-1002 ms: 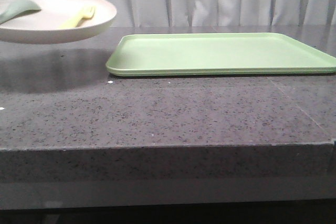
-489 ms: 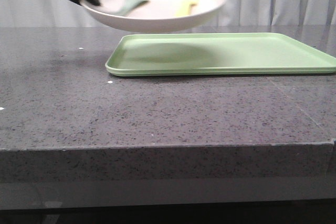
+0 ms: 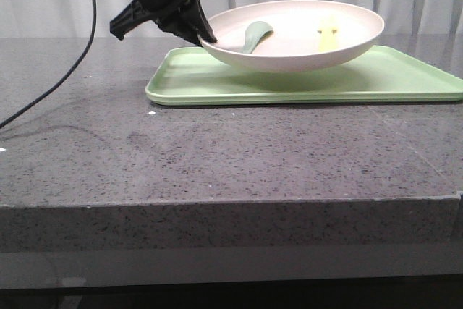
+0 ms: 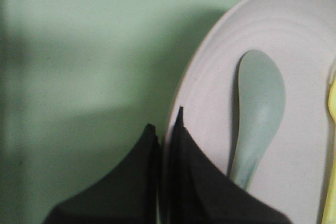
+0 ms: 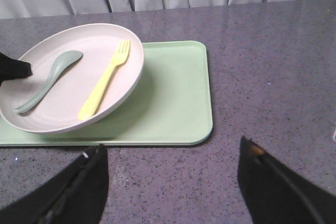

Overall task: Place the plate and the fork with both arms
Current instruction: 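Lift the plate with the left gripper and lower it onto the tray, then open the left gripper and raise it away from the plate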

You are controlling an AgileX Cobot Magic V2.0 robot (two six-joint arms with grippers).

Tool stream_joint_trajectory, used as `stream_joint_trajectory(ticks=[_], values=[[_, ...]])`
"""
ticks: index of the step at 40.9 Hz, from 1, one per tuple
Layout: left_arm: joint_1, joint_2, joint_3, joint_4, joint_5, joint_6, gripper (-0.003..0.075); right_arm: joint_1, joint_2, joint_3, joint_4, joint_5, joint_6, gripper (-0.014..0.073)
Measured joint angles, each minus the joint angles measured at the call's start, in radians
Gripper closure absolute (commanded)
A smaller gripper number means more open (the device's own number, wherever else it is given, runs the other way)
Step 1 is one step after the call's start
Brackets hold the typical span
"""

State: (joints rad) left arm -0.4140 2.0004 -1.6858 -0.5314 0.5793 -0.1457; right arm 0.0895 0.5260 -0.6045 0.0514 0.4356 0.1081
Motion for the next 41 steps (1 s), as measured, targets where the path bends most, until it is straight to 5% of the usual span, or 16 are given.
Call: stream_joint_trajectory(ticks=[7,17,30,41], values=[[0.000,0.030,-0.002,0.000,-0.014,-0.019,0.0726,0.013,0.000,0.000,0.000,0.000,0.000,0.0050],[-0.003,0.036,-0.003,-0.004,-0.059,-0.026,0.0570,0.016,0.000,0.000,0.000,0.000,0.000,0.0050],[-0.003,0.036,-0.006,-0.004,-0.064,-0.027,0.0470,0.016,0.000,0.000,0.000,0.000,0.000,0.0050],[-0.003,-0.042,-0.007,0.155,0.002,-0.027,0.0415,0.016,0.000,0.000,0.000,0.000,0.000,0.0050]])
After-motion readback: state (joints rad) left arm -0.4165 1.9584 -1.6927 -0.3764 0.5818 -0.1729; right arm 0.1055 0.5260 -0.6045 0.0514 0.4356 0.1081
